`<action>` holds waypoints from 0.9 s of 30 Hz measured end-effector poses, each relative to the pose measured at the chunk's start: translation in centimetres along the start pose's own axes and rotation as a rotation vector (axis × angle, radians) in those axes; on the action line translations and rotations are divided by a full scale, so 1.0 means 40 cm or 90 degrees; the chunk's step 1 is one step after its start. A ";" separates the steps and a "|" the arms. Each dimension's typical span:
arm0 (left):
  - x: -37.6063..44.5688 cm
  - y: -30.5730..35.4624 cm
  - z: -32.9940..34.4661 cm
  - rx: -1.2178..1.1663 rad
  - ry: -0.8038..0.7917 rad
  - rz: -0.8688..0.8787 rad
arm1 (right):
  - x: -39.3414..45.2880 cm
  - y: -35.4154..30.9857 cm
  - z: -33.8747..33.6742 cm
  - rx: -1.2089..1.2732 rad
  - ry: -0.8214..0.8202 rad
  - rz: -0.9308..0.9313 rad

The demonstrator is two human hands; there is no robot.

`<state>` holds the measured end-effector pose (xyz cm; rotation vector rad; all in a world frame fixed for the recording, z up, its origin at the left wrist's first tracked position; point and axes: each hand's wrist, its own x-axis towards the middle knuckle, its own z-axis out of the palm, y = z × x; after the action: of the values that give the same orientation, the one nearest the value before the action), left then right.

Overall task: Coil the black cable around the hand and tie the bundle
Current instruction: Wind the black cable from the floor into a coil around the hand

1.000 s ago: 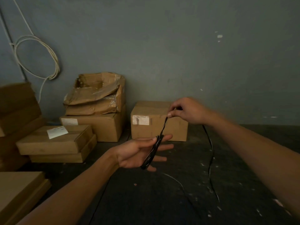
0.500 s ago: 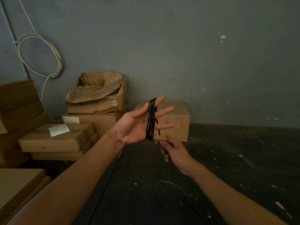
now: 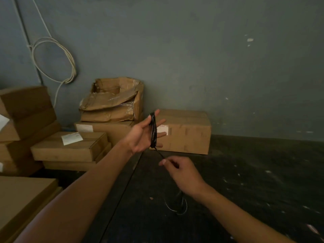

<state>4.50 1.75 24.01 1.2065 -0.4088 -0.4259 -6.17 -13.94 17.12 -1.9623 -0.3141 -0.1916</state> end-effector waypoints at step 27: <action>-0.061 -0.042 0.064 0.043 -0.422 -0.240 | 0.183 -0.236 -0.335 -0.384 -0.031 -0.071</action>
<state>0.93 0.48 23.00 1.1888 -0.7675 -1.1576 -1.95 -21.67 32.76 -2.5491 -0.4340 -0.3413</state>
